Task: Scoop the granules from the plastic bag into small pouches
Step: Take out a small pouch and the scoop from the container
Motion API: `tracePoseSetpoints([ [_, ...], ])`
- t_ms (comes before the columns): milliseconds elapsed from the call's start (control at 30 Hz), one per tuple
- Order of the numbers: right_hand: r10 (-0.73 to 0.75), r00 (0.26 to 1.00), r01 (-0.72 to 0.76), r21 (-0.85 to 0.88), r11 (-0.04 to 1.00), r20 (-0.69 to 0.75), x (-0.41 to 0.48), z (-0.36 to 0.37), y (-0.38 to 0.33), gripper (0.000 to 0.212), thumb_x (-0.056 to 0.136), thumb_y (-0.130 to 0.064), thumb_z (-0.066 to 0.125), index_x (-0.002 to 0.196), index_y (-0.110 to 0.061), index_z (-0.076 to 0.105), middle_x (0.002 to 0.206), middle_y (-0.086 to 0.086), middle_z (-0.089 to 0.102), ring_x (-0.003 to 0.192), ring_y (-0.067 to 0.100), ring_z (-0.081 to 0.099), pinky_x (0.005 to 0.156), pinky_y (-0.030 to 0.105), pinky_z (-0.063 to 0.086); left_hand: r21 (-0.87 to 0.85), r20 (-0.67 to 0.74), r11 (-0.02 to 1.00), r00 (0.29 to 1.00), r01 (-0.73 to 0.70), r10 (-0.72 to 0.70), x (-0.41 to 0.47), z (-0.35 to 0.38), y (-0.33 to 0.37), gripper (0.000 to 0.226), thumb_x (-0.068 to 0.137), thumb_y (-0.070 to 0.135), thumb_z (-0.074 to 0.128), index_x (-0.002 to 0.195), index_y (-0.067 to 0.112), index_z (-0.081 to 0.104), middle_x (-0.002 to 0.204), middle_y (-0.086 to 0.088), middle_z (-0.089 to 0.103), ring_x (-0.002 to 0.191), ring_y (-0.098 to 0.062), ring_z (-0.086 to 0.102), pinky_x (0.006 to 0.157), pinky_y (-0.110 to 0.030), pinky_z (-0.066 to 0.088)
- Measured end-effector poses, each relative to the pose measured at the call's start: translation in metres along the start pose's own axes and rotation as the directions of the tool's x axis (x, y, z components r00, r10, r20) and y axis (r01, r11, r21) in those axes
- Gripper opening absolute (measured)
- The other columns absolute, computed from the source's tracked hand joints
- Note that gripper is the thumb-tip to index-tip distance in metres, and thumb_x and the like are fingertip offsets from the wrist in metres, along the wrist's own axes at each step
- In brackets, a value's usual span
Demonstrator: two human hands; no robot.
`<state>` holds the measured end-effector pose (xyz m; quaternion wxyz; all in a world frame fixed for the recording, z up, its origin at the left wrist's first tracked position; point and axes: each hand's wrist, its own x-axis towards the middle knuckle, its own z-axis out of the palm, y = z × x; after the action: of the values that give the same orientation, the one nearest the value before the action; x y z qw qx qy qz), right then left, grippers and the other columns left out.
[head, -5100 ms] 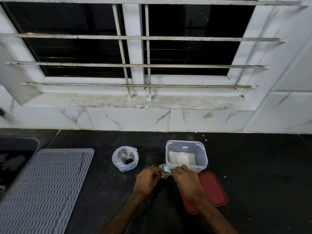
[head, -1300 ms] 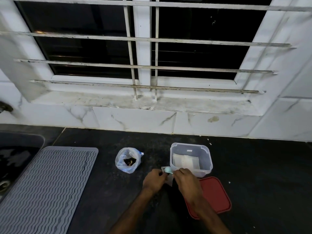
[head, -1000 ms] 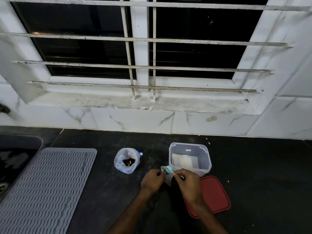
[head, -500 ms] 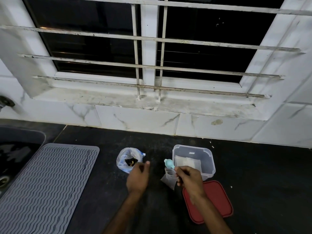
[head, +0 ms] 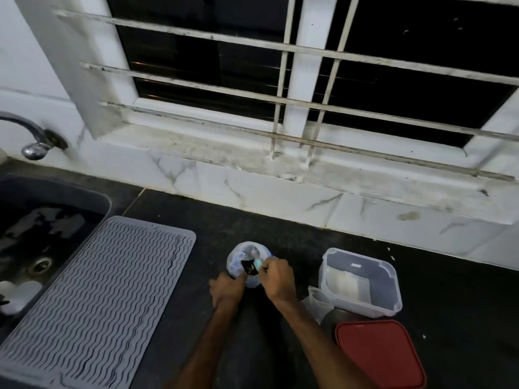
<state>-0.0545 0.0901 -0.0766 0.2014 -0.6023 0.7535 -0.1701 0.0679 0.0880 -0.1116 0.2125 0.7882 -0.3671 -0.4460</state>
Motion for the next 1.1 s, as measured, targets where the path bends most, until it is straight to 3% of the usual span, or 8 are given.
tracePoseSetpoints([
  [133, 0.068, 0.998, -0.068, -0.011, 0.998, 0.014, 0.006, 0.011, 0.008, 0.022, 0.094, -0.026, 0.057, 0.088, -0.010, 0.070, 0.086, 0.006, 0.071, 0.081, 0.020, 0.068, 0.069, 0.029, 0.050, -0.155, 0.003, 0.987, 0.999, -0.034, 0.035, 0.019, 0.009, -0.004, 0.057, 0.067, 0.062, 0.066, 0.092, 0.010, 0.063, 0.095, -0.013, 0.069, 0.090, -0.029, 0.067, 0.080, -0.046, 0.058],
  [267, 0.176, 0.983, -0.183, 0.160, 0.970, 0.056, 0.008, 0.016, 0.012, 0.018, 0.090, -0.021, 0.064, 0.077, -0.010, 0.071, 0.074, 0.004, 0.070, 0.066, 0.017, 0.069, 0.064, 0.032, 0.059, -0.249, -0.024, 0.964, 0.995, -0.095, 0.092, 0.004, 0.007, 0.016, 0.028, 0.083, 0.029, 0.073, 0.098, 0.011, 0.057, 0.096, -0.009, 0.066, 0.090, -0.025, 0.064, 0.083, -0.043, 0.056],
  [400, 0.304, 0.944, -0.328, 0.415, 0.848, 0.127, 0.009, 0.012, 0.020, 0.024, 0.088, -0.013, 0.062, 0.069, -0.002, 0.072, 0.065, 0.011, 0.070, 0.050, 0.019, 0.067, 0.050, 0.031, 0.058, -0.232, 0.008, 0.955, 0.981, -0.186, 0.193, 0.002, 0.012, 0.017, 0.029, 0.083, 0.032, 0.075, 0.097, 0.014, 0.058, 0.091, -0.002, 0.066, 0.084, -0.017, 0.064, 0.075, -0.035, 0.055],
  [567, 0.399, 0.892, -0.441, 0.611, 0.658, 0.214, 0.009, 0.013, 0.027, 0.022, 0.088, -0.011, 0.066, 0.067, -0.005, 0.071, 0.060, 0.009, 0.067, 0.046, 0.013, 0.060, 0.061, 0.038, 0.059, -0.340, 0.037, 0.927, 0.982, -0.160, 0.183, 0.007, 0.013, 0.010, 0.024, 0.084, 0.024, 0.075, 0.096, 0.013, 0.059, 0.095, -0.009, 0.070, 0.088, -0.025, 0.068, 0.078, -0.043, 0.057],
  [767, 0.404, 0.896, -0.412, 0.682, 0.605, 0.183, 0.001, 0.010, 0.022, 0.021, 0.088, -0.010, 0.065, 0.069, -0.006, 0.072, 0.061, 0.009, 0.068, 0.050, 0.014, 0.063, 0.061, 0.038, 0.061, -0.372, -0.011, 0.917, 0.988, -0.145, 0.152, 0.009, 0.010, 0.013, 0.025, 0.085, 0.023, 0.073, 0.101, 0.011, 0.057, 0.097, -0.009, 0.068, 0.090, -0.027, 0.067, 0.081, -0.047, 0.057],
  [933, 0.385, 0.915, -0.363, 0.670, 0.648, 0.123, -0.006, -0.003, 0.026, 0.014, 0.087, -0.013, 0.067, 0.074, -0.011, 0.073, 0.066, 0.008, 0.071, 0.049, 0.013, 0.063, 0.059, 0.038, 0.061, -0.326, 0.005, 0.934, 0.987, -0.148, 0.159, 0.021, 0.015, 0.006, 0.032, 0.080, 0.032, 0.073, 0.100, 0.010, 0.061, 0.096, -0.014, 0.069, 0.085, -0.028, 0.067, 0.072, -0.045, 0.056],
  [1033, 0.181, 0.982, -0.132, 0.473, 0.871, -0.060, -0.008, -0.009, 0.032, 0.012, 0.086, -0.016, 0.067, 0.075, -0.012, 0.072, 0.069, 0.002, 0.070, 0.058, 0.013, 0.065, 0.059, 0.033, 0.057, -0.324, 0.007, 0.934, 0.987, -0.149, 0.160, 0.012, 0.013, 0.010, 0.028, 0.083, 0.025, 0.072, 0.102, 0.009, 0.059, 0.094, -0.012, 0.067, 0.083, -0.025, 0.065, 0.067, -0.039, 0.054],
  [1100, 0.060, 0.995, -0.030, 0.334, 0.942, -0.079, -0.012, -0.012, 0.033, 0.010, 0.086, -0.016, 0.067, 0.079, -0.012, 0.073, 0.074, -0.001, 0.070, 0.065, 0.009, 0.062, 0.057, 0.015, 0.046, -0.330, 0.009, 0.931, 0.986, -0.155, 0.167, 0.005, 0.013, 0.013, 0.025, 0.084, 0.020, 0.071, 0.103, 0.008, 0.058, 0.093, -0.011, 0.066, 0.085, -0.026, 0.065, 0.065, -0.036, 0.053],
])
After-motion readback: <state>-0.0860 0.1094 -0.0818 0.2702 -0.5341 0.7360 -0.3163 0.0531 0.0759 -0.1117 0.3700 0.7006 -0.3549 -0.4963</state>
